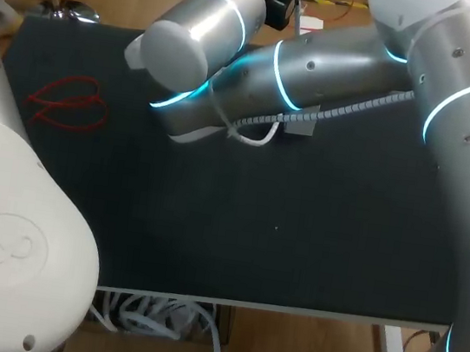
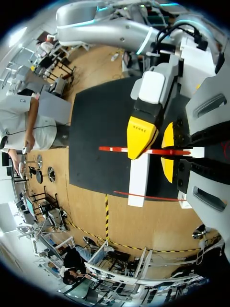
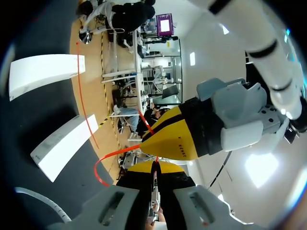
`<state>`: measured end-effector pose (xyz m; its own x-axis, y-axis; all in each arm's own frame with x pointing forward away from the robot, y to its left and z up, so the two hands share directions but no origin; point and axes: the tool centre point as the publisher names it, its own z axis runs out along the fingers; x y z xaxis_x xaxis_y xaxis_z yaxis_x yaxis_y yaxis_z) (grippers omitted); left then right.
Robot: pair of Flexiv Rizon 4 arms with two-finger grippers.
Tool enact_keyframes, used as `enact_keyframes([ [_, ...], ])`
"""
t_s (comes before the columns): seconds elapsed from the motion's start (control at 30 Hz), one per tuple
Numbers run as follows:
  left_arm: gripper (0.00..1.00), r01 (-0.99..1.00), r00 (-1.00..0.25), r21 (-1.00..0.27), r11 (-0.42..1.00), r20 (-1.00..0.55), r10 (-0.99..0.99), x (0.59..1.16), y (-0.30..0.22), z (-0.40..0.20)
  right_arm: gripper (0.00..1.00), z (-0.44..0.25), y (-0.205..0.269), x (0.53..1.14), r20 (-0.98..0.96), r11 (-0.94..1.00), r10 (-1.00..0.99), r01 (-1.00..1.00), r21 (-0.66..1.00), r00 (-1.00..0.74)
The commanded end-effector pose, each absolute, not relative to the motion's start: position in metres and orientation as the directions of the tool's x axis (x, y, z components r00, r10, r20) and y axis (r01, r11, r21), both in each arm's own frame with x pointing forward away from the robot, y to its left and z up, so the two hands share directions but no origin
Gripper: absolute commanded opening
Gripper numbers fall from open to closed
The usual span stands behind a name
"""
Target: Grab the tape and strap the tape.
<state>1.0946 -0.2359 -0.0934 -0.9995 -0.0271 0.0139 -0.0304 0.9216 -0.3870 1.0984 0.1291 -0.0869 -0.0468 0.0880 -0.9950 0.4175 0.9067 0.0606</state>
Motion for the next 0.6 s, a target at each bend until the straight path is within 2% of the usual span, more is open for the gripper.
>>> enact_keyframes([
  [0.03,0.00,-0.032,-0.999,-0.382,0.924,0.014,-0.028,1.0942,-0.2367,-0.0919,0.00,-0.0804,0.1313,1.0991,-0.993,0.907,0.099,0.417,0.064,-0.063],
  [0.6,0.00,-0.032,-0.999,-0.382,0.924,0.014,-0.028,1.0942,-0.2367,-0.0919,0.00,-0.0802,0.1362,1.0976,-0.991,0.918,0.107,0.389,0.070,-0.076],
])
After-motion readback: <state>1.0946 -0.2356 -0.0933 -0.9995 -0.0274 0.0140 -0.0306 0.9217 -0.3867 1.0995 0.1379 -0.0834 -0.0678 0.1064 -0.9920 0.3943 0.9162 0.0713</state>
